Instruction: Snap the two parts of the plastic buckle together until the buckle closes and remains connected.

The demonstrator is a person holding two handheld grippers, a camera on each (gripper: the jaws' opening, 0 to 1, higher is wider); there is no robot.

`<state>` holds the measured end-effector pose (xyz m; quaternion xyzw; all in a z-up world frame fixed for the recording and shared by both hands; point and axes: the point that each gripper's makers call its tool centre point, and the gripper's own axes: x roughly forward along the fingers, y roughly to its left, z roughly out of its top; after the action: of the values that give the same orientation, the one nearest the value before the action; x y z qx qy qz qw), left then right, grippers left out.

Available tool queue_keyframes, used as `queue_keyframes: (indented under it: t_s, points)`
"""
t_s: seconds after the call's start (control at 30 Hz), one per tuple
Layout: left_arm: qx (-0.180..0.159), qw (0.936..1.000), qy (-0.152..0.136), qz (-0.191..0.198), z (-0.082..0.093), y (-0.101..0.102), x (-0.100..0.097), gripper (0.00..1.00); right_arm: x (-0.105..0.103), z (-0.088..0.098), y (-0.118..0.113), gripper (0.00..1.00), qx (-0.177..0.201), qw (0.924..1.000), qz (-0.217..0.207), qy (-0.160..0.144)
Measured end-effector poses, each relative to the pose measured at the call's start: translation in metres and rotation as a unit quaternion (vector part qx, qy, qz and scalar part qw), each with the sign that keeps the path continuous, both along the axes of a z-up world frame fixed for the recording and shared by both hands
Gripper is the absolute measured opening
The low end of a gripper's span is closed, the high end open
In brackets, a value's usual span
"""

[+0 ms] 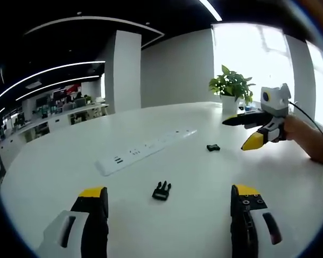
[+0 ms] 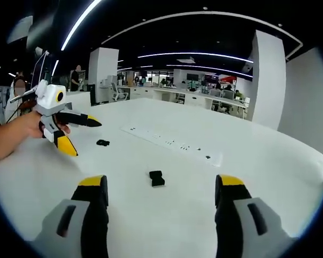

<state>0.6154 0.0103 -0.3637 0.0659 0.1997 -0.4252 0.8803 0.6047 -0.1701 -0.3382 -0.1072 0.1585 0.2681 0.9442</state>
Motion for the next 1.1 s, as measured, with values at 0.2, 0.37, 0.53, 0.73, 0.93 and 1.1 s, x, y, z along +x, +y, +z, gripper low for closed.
queue_keyframes:
  t_s: [0.2,0.37,0.53,0.73,0.93,1.1]
  points:
    - [-0.001,1.0,0.001,-0.002,-0.001,0.001,0.002,0.96,0.003,-0.002,0.001,0.8,-0.003,1.0,0.001,0.003]
    - [0.003,1.0,0.006,0.0,-0.004,0.004,0.004,0.93,0.007,-0.004,0.003,0.77,-0.003,1.0,0.004,0.004]
    - [0.001,1.0,0.002,-0.002,0.0,0.003,0.007,0.92,0.01,-0.005,0.006,0.74,0.002,0.9999,0.007,0.01]
    - [0.001,1.0,0.001,-0.007,0.001,-0.001,0.011,0.92,0.013,-0.004,0.006,0.74,0.003,0.9999,0.007,0.008]
    - [0.005,0.9999,-0.005,-0.012,0.001,-0.003,0.014,0.91,0.016,-0.004,0.003,0.73,0.001,1.0,0.006,0.006]
    - [0.011,0.9999,-0.006,-0.012,-0.003,-0.004,0.017,0.87,0.022,-0.004,0.002,0.73,0.005,0.9999,0.006,0.008]
